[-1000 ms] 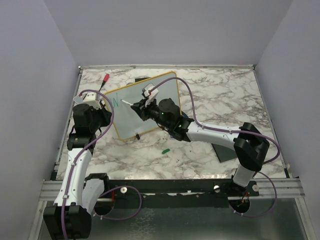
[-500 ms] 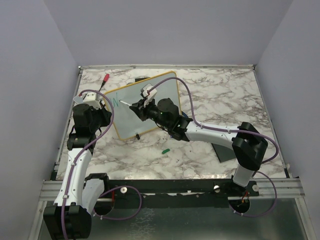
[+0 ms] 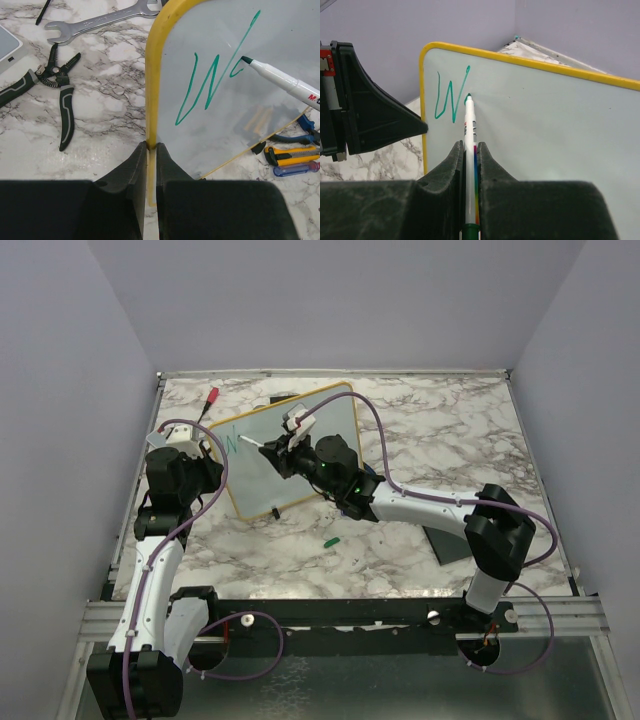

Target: Write a sentence on the whiteboard

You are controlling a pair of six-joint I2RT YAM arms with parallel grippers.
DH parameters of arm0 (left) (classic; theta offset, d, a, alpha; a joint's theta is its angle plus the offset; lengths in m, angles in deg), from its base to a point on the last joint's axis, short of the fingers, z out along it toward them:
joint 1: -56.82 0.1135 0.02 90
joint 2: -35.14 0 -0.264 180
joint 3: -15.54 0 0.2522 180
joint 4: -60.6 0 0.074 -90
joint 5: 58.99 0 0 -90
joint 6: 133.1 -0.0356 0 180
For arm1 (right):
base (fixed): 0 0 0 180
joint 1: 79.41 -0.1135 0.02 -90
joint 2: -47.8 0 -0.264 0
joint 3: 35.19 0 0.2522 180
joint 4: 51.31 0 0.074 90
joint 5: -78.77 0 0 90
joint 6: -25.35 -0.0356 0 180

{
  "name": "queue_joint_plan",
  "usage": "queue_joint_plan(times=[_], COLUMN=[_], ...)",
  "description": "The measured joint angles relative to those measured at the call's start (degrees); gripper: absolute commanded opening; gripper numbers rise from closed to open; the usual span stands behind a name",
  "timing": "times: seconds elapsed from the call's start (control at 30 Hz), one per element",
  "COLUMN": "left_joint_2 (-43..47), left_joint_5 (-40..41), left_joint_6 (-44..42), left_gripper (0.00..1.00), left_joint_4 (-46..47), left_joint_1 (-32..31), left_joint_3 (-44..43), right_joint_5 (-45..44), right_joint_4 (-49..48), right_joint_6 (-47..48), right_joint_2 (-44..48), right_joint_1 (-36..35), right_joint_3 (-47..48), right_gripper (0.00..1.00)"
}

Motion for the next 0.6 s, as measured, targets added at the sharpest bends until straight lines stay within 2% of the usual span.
queue_joint_plan(times=[0.6], left_joint_2=[-0.02], left_joint_5=[0.00], left_joint_6=[-0.02], left_gripper=[0.10], left_joint_4=[0.02], left_joint_1=[0.00], left_joint_3=[0.00], right_joint_5=[-2.36], right_joint_4=[-1.70], right_joint_6=[-0.57], right_joint_2=[0.04], right_joint_1=[-0.02], right_joint_3=[-0.52], right_gripper=[0.01])
